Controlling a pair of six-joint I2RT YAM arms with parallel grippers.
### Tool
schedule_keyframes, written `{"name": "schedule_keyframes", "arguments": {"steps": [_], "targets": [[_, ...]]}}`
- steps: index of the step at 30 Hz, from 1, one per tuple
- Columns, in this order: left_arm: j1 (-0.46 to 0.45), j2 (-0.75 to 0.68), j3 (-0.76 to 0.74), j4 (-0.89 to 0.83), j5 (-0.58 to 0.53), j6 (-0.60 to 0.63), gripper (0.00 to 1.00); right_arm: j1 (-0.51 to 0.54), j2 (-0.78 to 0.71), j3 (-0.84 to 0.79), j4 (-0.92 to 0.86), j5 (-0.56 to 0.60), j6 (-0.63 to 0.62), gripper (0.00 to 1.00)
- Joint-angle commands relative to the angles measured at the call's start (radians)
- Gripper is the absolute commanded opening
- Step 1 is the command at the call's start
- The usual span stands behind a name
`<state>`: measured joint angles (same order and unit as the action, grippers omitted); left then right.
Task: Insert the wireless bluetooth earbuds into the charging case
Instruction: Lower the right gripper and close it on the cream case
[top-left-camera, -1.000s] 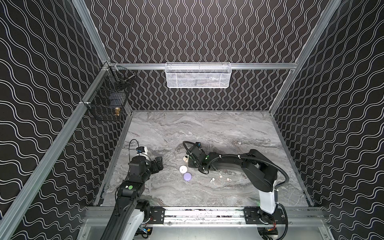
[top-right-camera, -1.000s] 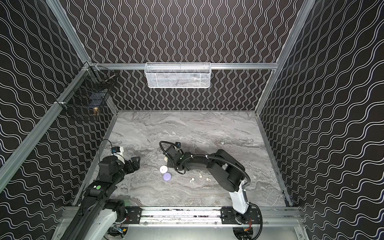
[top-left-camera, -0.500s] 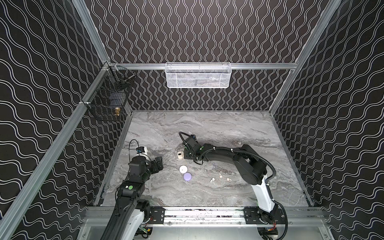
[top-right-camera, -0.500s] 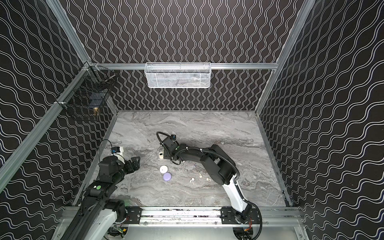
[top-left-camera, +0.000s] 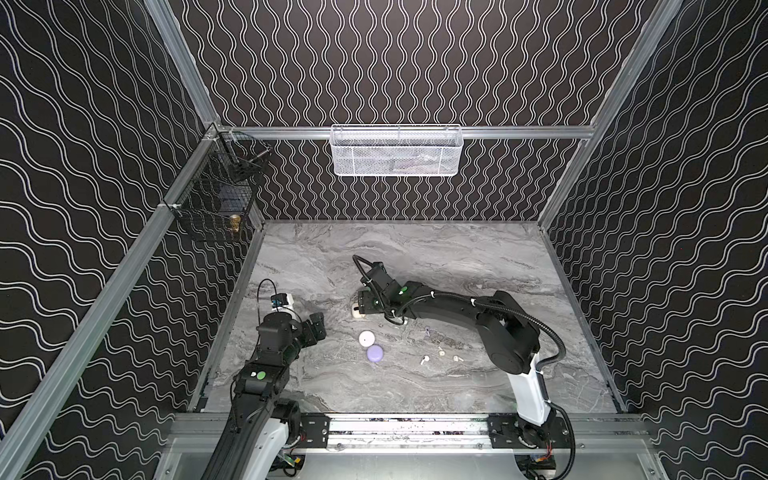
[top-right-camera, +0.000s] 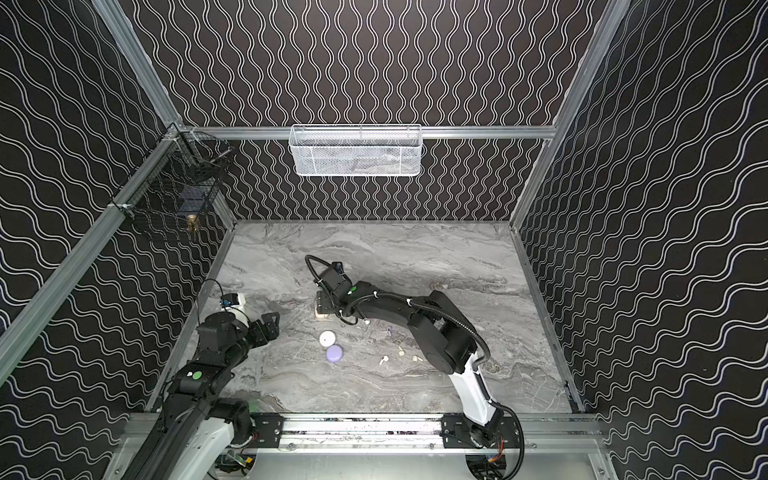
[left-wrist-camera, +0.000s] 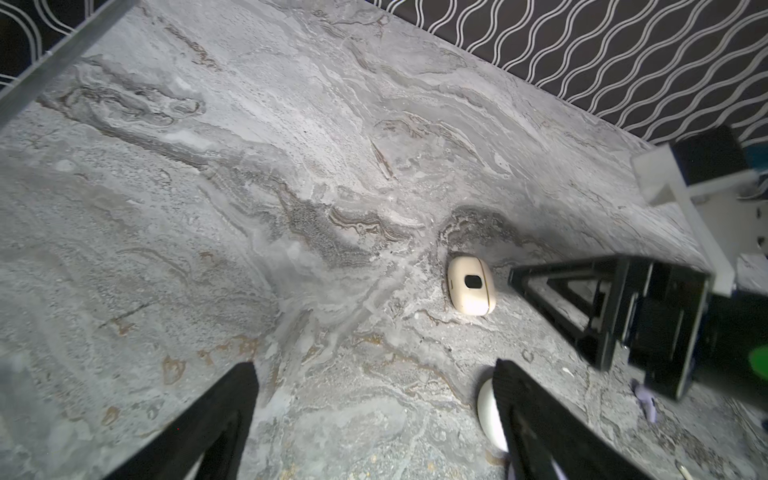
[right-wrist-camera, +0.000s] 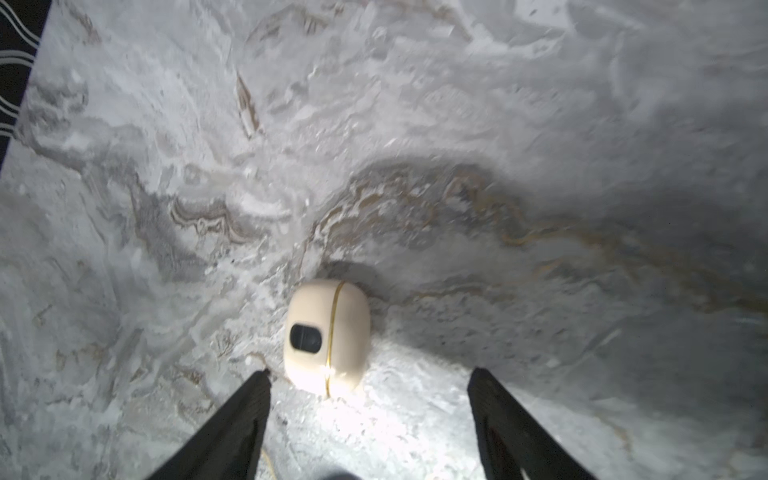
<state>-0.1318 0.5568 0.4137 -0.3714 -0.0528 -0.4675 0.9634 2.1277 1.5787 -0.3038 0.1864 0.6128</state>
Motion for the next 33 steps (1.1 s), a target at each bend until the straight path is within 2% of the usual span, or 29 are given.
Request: {"name": "schedule_keyframes", "arguments": {"steps": [1, 5, 10, 15, 21, 28, 33], "targets": [[0.001, 0.012, 0.018, -0.041, -0.087, -0.035, 0.93, 0.027, 0.050, 0.069, -0.066, 0.052, -0.004, 0.81], [0.001, 0.027, 0.027, -0.058, -0.111, -0.049, 0.94, 0.041, 0.118, 0.144, -0.136, 0.094, 0.023, 0.85], [0.001, 0.010, 0.024, -0.060, -0.109, -0.049, 0.95, 0.048, 0.204, 0.245, -0.210, 0.131, 0.021, 0.85], [0.001, -0.006, 0.021, -0.058, -0.108, -0.047, 0.96, 0.052, 0.243, 0.267, -0.218, 0.143, 0.006, 0.76], [0.002, -0.001, 0.022, -0.056, -0.103, -0.043, 0.96, 0.061, 0.253, 0.273, -0.215, 0.148, -0.006, 0.60], [0.001, -0.003, 0.022, -0.057, -0.100, -0.042, 0.99, 0.075, 0.247, 0.246, -0.206, 0.168, -0.023, 0.56], [0.001, -0.007, 0.020, -0.053, -0.094, -0.038, 0.99, 0.075, 0.250, 0.233, -0.205, 0.184, -0.025, 0.60]]}}
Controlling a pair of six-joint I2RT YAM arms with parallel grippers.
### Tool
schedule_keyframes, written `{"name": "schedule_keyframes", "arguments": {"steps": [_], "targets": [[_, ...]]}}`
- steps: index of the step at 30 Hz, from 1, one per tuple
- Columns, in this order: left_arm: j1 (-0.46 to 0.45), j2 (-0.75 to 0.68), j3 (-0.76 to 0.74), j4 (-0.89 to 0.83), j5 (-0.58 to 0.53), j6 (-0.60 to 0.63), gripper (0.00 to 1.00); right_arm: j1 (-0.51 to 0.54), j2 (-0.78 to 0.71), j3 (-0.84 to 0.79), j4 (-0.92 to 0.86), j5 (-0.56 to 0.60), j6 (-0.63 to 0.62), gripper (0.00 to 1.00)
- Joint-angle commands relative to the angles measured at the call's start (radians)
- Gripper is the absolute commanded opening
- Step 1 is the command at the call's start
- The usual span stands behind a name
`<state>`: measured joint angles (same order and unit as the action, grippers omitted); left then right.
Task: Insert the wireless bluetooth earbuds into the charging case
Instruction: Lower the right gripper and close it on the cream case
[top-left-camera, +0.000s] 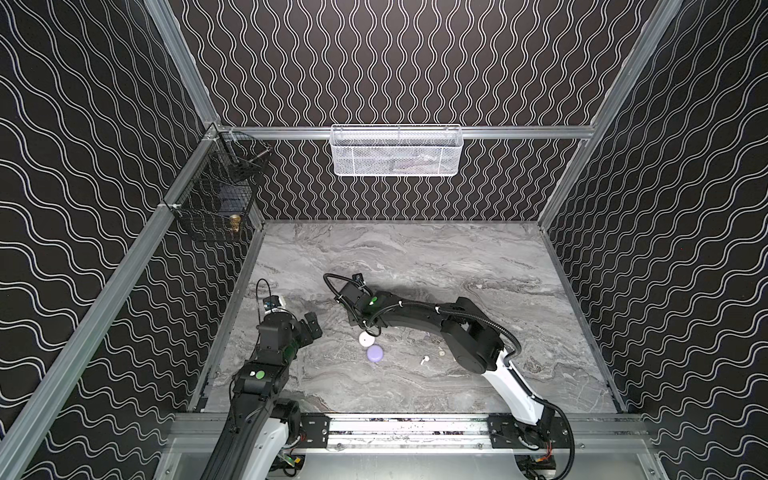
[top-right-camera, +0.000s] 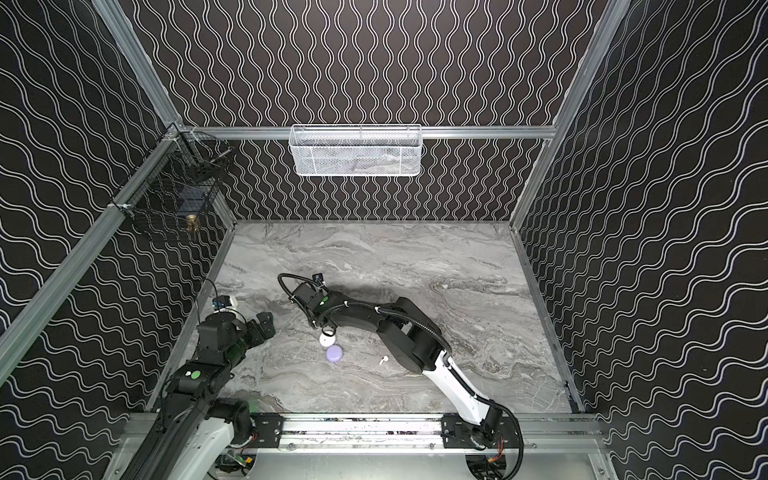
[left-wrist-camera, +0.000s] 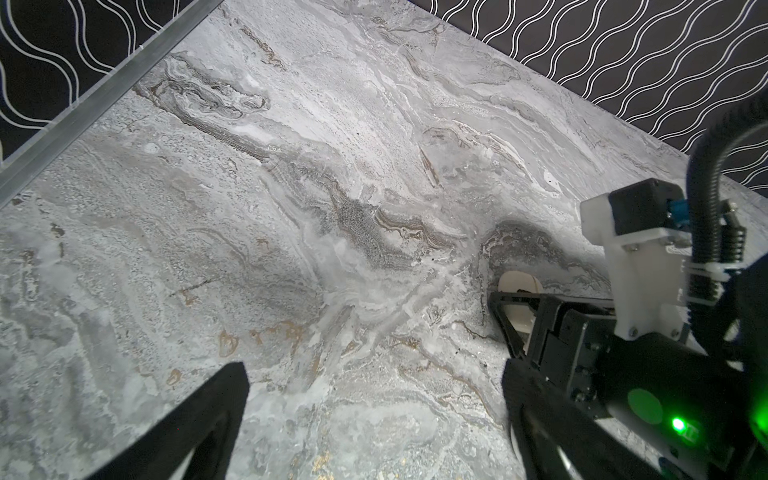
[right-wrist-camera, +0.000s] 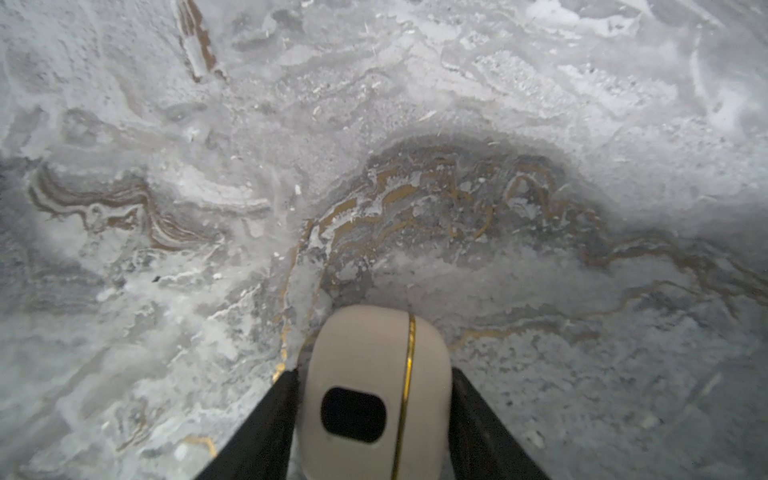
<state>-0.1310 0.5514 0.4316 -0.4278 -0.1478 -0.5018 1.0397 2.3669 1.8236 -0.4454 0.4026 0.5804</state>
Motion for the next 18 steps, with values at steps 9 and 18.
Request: {"name": "schedule_keyframes", "arguments": {"steps": [9, 18], "targets": [[0.001, -0.010, -0.001, 0.004, 0.007, -0.001, 0.99, -0.002, 0.044, 0.028, -0.087, -0.016, 0.001, 0.60], [0.001, -0.013, 0.002, -0.003, -0.006, -0.004, 0.99, -0.001, 0.034, 0.002, -0.066, -0.016, -0.012, 0.45]]}}
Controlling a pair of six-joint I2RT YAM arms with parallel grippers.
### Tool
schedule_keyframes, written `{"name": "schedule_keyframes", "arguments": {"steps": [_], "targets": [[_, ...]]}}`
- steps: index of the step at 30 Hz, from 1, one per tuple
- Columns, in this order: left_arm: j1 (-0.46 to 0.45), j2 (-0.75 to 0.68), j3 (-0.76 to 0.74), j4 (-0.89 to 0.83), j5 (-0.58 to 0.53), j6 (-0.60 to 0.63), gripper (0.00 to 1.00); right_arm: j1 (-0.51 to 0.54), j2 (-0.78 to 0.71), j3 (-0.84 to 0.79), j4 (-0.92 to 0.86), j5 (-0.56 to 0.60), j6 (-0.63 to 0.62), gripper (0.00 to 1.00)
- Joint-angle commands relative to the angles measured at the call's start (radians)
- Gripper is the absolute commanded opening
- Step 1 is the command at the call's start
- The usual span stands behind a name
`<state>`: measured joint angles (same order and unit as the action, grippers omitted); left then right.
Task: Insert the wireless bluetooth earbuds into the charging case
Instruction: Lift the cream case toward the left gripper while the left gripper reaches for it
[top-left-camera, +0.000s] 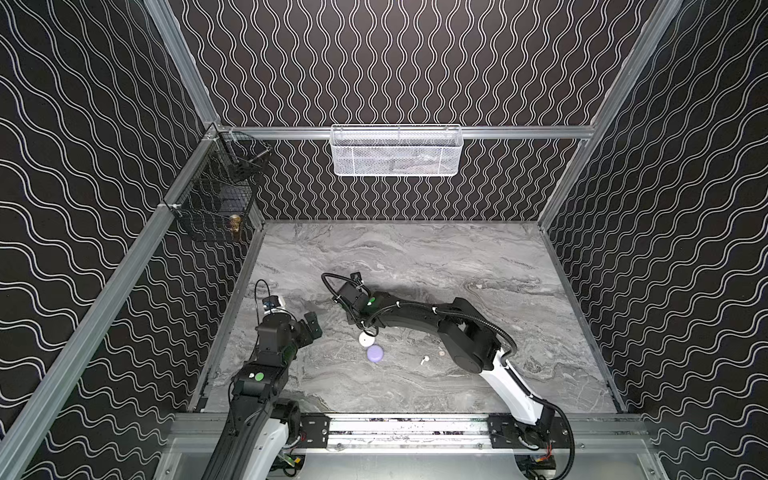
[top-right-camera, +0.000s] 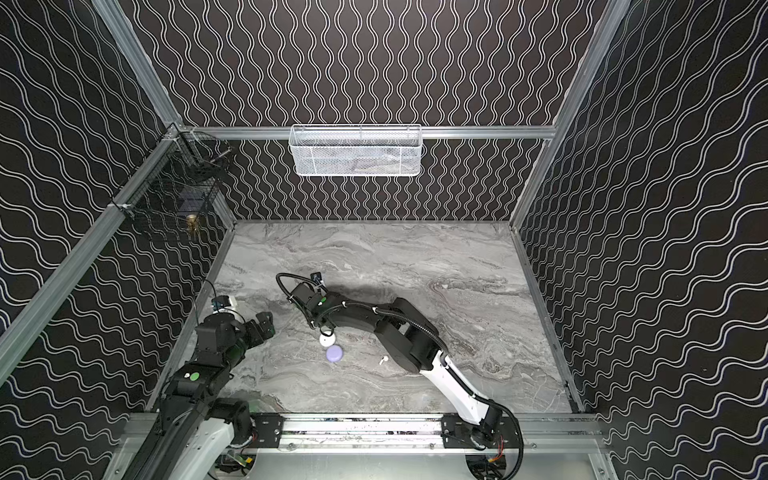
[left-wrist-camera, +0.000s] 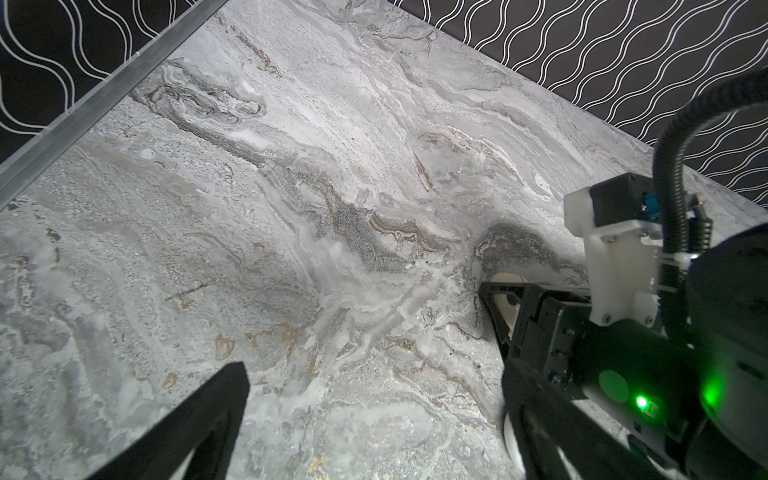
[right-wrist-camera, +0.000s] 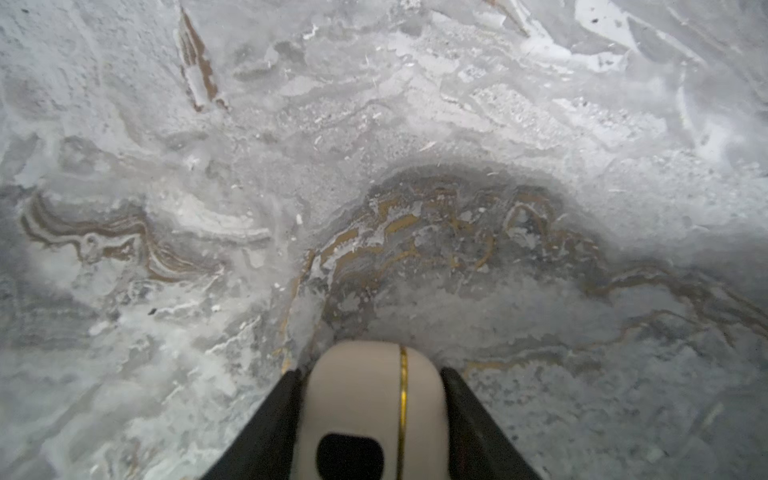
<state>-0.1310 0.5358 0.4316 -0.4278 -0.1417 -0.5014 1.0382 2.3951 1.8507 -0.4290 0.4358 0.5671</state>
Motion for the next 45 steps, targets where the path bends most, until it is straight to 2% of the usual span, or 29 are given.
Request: {"name": "schedule_keyframes", "arguments": {"steps": [1, 6, 10, 12, 14, 16, 19, 22, 24, 25, 27, 30, 35, 37, 39, 42, 45], "targets": [[0.001, 0.009, 0.006, -0.001, -0.011, -0.004, 0.99, 0.000, -0.008, -0.046, -0.065, -0.055, -0.009, 0.43], [0.001, 0.097, 0.089, -0.036, -0.073, -0.051, 0.99, -0.003, -0.151, -0.212, 0.115, -0.094, -0.150, 0.35], [0.001, 0.179, 0.254, -0.081, 0.023, -0.028, 0.99, -0.020, -0.391, -0.449, 0.375, -0.068, -0.321, 0.33], [0.001, 0.185, 0.324, -0.084, 0.138, 0.004, 0.97, -0.036, -0.561, -0.596, 0.533, -0.100, -0.410, 0.33], [0.001, 0.180, 0.379, -0.069, 0.277, 0.033, 0.89, -0.041, -0.712, -0.727, 0.676, -0.124, -0.510, 0.33], [0.001, 0.174, 0.430, -0.066, 0.398, 0.055, 0.85, -0.041, -0.867, -0.861, 0.822, -0.129, -0.611, 0.32], [0.001, 0.180, 0.512, -0.112, 0.504, 0.097, 0.84, -0.041, -1.041, -1.039, 1.051, -0.158, -0.739, 0.33], [0.001, 0.181, 0.565, -0.144, 0.572, 0.130, 0.83, -0.042, -1.124, -1.149, 1.196, -0.246, -0.907, 0.30], [0.001, 0.168, 0.557, -0.112, 0.687, 0.143, 0.83, -0.029, -1.143, -1.205, 1.299, -0.228, -0.997, 0.30], [0.001, 0.156, 0.542, -0.078, 0.760, 0.151, 0.83, -0.017, -1.160, -1.222, 1.291, -0.206, -1.038, 0.29], [0.001, 0.138, 0.504, -0.015, 0.854, 0.138, 0.82, -0.014, -1.202, -1.283, 1.318, -0.257, -1.090, 0.29], [-0.002, 0.161, 0.494, -0.030, 0.893, 0.128, 0.72, -0.012, -1.243, -1.367, 1.422, -0.314, -1.167, 0.29], [-0.037, 0.117, 0.428, 0.048, 0.896, 0.081, 0.70, -0.007, -1.251, -1.286, 1.160, -0.358, -1.196, 0.25], [-0.055, 0.111, 0.403, 0.071, 0.880, 0.071, 0.70, 0.001, -1.246, -1.284, 1.133, -0.366, -1.200, 0.25], [-0.074, 0.136, 0.389, 0.078, 0.867, 0.064, 0.65, 0.016, -1.243, -1.295, 1.137, -0.367, -1.205, 0.25], [-0.163, 0.155, 0.371, 0.089, 0.796, 0.068, 0.63, 0.050, -1.226, -1.291, 1.118, -0.341, -1.213, 0.25], [-0.318, 0.182, 0.374, 0.092, 0.662, 0.088, 0.62, 0.086, -1.187, -1.286, 1.118, -0.279, -1.235, 0.24]]}}
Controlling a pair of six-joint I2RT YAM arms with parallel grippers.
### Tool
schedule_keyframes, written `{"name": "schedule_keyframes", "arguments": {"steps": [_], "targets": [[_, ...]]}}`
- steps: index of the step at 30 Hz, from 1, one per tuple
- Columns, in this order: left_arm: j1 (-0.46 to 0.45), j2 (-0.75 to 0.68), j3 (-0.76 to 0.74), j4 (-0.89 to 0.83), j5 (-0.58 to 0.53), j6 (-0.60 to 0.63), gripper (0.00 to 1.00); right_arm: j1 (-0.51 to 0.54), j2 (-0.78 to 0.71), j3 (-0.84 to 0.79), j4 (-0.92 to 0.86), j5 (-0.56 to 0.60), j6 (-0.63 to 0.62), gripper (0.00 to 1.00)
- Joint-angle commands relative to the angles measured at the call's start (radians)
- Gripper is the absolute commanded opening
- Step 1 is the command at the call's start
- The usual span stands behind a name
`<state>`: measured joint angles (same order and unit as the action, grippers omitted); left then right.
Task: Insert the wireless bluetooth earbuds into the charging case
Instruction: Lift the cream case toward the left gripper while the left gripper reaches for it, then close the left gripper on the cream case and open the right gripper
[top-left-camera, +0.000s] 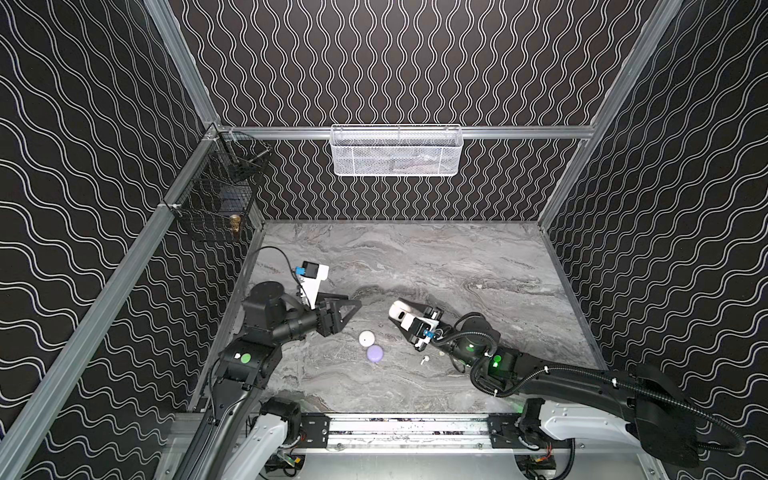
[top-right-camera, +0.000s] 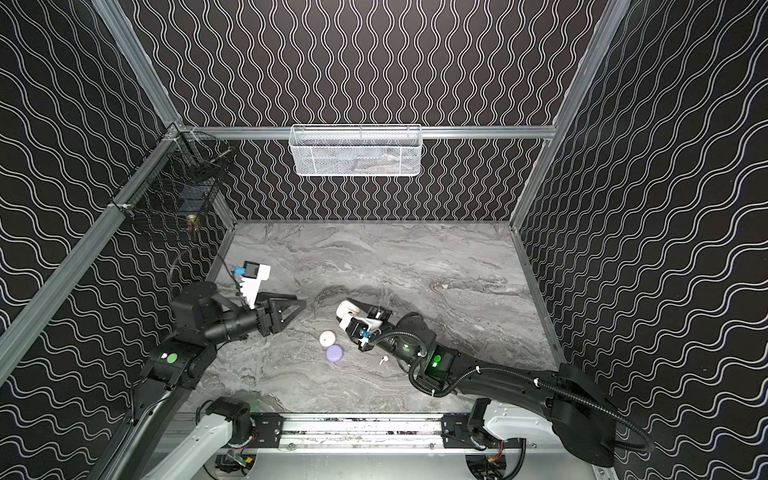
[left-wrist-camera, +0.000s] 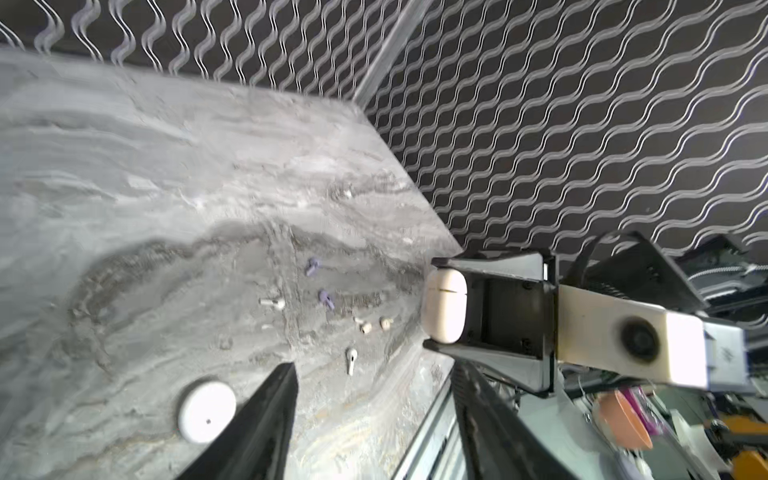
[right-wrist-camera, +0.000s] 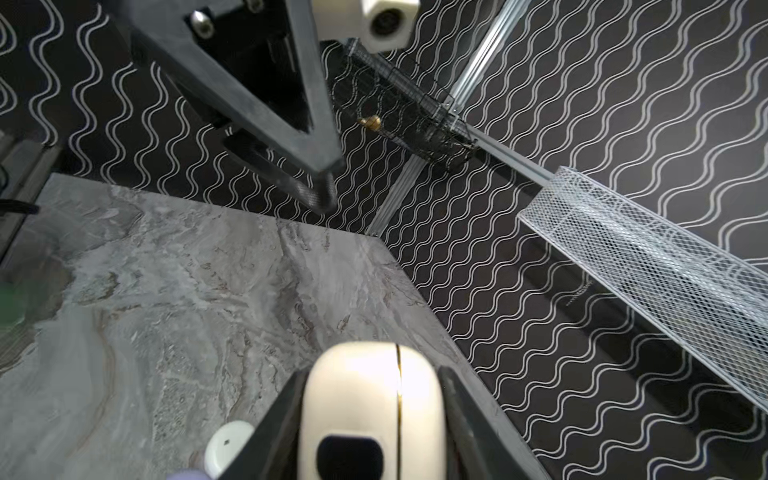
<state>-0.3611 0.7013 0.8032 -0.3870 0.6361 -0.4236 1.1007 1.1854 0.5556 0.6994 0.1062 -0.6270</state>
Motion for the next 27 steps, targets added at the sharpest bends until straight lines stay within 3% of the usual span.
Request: {"name": "schedule_keyframes", "arguments": {"steps": [1, 5, 9, 27], "targets": [[-0.132, 0.032, 0.004, 0.054, -0.151, 0.014, 0.61, 0.035, 0.036, 0.009, -0.003, 0.069, -0.049, 0.23], [-0.287, 0.111, 0.024, 0.047, -0.297, 0.048, 0.53, 0.077, 0.080, 0.016, 0.018, 0.133, -0.086, 0.21], [-0.331, 0.119, 0.044, 0.018, -0.365, 0.071, 0.49, 0.083, 0.091, 0.021, 0.038, 0.140, -0.085, 0.21], [-0.339, 0.074, -0.002, 0.043, -0.272, 0.066, 0.47, 0.083, 0.030, 0.032, 0.075, 0.079, -0.079, 0.21]]}}
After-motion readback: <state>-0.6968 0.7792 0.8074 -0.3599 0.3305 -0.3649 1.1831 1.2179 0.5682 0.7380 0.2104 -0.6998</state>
